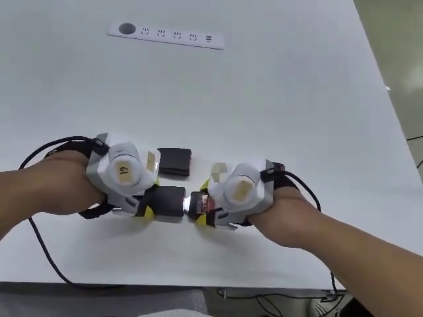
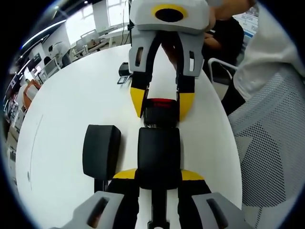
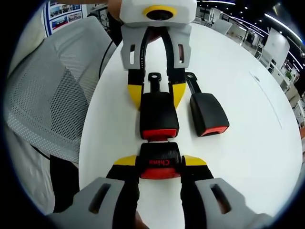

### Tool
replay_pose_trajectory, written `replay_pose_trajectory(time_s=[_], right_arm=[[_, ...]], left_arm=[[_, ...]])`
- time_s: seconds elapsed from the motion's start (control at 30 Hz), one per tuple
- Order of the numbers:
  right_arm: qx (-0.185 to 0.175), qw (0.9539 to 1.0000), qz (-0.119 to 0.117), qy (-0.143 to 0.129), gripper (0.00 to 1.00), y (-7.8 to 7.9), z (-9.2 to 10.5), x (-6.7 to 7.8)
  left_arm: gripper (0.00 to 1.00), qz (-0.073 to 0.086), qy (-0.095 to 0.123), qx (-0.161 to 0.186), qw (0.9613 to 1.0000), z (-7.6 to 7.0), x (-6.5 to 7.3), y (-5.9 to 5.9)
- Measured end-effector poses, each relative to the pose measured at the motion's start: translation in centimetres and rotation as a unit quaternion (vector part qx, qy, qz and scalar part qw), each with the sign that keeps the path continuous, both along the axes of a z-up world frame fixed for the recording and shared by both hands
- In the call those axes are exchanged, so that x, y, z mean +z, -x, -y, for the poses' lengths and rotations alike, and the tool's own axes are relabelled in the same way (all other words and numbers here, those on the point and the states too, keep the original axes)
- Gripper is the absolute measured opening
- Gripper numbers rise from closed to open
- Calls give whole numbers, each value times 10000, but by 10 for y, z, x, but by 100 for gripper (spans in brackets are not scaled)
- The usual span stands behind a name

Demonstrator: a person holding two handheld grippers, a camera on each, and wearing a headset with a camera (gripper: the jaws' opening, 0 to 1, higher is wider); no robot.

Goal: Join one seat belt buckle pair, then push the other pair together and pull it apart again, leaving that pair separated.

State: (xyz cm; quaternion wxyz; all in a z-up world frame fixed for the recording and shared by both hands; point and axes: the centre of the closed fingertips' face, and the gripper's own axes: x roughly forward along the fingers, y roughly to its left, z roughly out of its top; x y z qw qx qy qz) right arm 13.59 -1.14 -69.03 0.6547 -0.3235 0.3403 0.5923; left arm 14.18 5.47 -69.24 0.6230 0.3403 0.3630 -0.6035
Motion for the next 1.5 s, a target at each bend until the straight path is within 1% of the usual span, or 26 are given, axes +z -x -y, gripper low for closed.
replay_pose_trajectory(time_s=[0.07,0.13,0.33,0.47,0.5,0.57,0.67,0.77,0.87,0.9,1.0,1.03,1.07,1.1,1.17,1.2,1.23,1.27,1.3,1.33,1.37,1.4,1.43,1.47,1.5], right_arm=[[-11,10000,-1,-13,30,0,1,1],[-2,10000,-19,-3,30,-2,0,-2],[-47,10000,-85,-6,30,0,1,1],[-87,9999,-132,-5,31,0,1,2],[-106,9998,-139,-5,31,1,1,2],[-99,9999,-120,-12,32,0,1,2],[-100,9998,-147,-36,32,1,0,2],[-125,9997,-191,-11,33,-3,0,-3],[-119,9997,-179,68,33,-1,-1,-1],[-141,9997,-190,72,33,0,-1,2],[-142,9997,-181,51,34,0,0,2],[-132,9998,-169,55,34,-1,0,-1],[-139,9998,-167,51,34,-2,0,-1],[-183,9997,-158,33,34,-2,0,2],[-287,9994,-170,-41,33,-3,-1,4],[-339,9993,-157,-92,34,-5,-2,6],[-388,9991,-141,-114,35,-4,-2,13],[-396,9990,-146,-114,35,-5,-2,15],[-412,9990,-154,-112,33,-5,-1,16],[-409,9989,-163,-140,33,-4,-2,20],[-408,9989,-163,-158,33,-3,-2,23],[-403,9990,-143,-164,33,-4,-2,24],[-392,9990,-118,-165,32,-5,-1,24],[-399,9990,-105,-187,32,-4,-1,30],[-406,9989,-85,-199,32,-4,0,34]], left_arm=[[30,1,-9,-42,10000,1,1,1],[30,-39,8,-47,10000,0,0,0],[30,-46,23,-21,10000,1,0,0],[30,-89,6,11,10000,1,1,0],[30,-137,12,84,9999,1,1,0],[31,-115,17,60,9999,1,0,0],[31,-111,-40,95,9999,1,0,0],[32,-101,-73,71,9999,1,-1,-1],[33,-102,-56,40,9999,1,-1,-1],[33,-89,-52,15,9999,1,-1,-2],[33,-81,-48,72,9999,1,-1,-1],[33,-66,-73,84,9999,1,-1,-1],[34,-76,-145,144,9998,-1,-1,0],[35,-41,-176,170,9997,-2,-1,-1],[38,85,-147,165,9997,-1,2,-3],[39,114,-104,215,9997,0,5,-4],[40,105,-45,285,9995,1,8,-5],[41,82,43,378,9992,3,14,-5],[42,81,78,412,9991,3,17,-5],[42,87,118,466,9988,3,15,-8],[42,83,133,499,9986,3,18,-9],[42,105,168,515,9985,6,27,-7],[42,116,198,537,9983,6,31,-8],[43,106,243,590,9979,7,35,-9],[42,101,240,613,9978,8,37,-10]])
